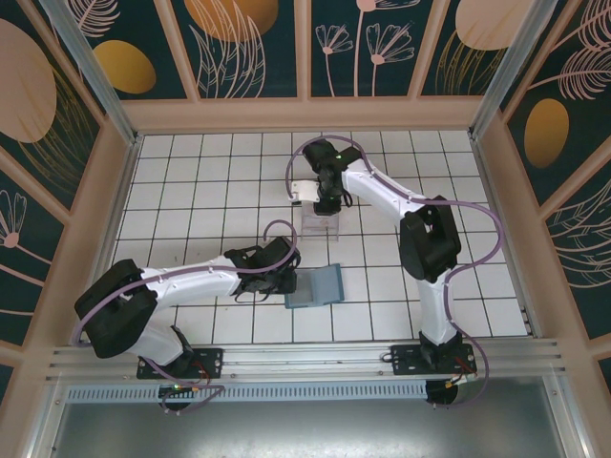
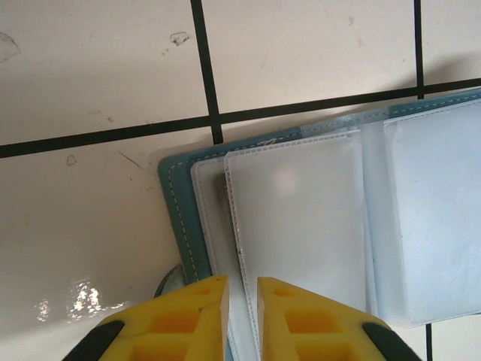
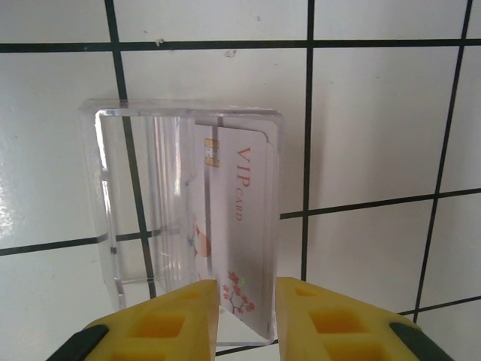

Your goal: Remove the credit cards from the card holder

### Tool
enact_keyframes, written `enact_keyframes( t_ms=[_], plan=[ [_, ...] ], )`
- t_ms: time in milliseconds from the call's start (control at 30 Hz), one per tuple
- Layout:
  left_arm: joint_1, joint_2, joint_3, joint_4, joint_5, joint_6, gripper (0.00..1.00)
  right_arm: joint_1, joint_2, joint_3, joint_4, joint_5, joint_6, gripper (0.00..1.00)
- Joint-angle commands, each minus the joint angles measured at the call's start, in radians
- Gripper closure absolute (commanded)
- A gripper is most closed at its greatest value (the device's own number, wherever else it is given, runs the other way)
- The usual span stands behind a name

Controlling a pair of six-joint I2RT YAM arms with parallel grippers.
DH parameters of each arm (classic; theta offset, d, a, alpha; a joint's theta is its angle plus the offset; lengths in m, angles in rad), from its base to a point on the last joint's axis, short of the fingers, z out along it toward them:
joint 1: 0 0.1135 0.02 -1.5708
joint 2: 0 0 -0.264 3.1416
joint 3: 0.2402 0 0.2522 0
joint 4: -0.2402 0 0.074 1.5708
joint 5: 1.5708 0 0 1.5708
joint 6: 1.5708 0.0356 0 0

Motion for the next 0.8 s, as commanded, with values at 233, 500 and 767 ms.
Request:
enact_keyframes(
  t_ms=[233, 500, 767],
  plan=[
    [0.004, -0.039, 0.008, -0.057, -0.062, 0.000, 0.81, 0.016, -0.113, -0.022, 0.113, 0.027, 0.180, 0.72],
    [0.016, -0.042, 0.022, -0.048, -0.065, 0.015, 0.81, 0.031, -0.202, -0.124, 0.286, 0.045, 0.653, 0.80],
    [0.073, -0.070, 0.006, -0.004, -0.038, 0.033, 0.81, 0.054, -0.274, -0.181, 0.259, 0.058, 1.194, 0.76]
  ],
)
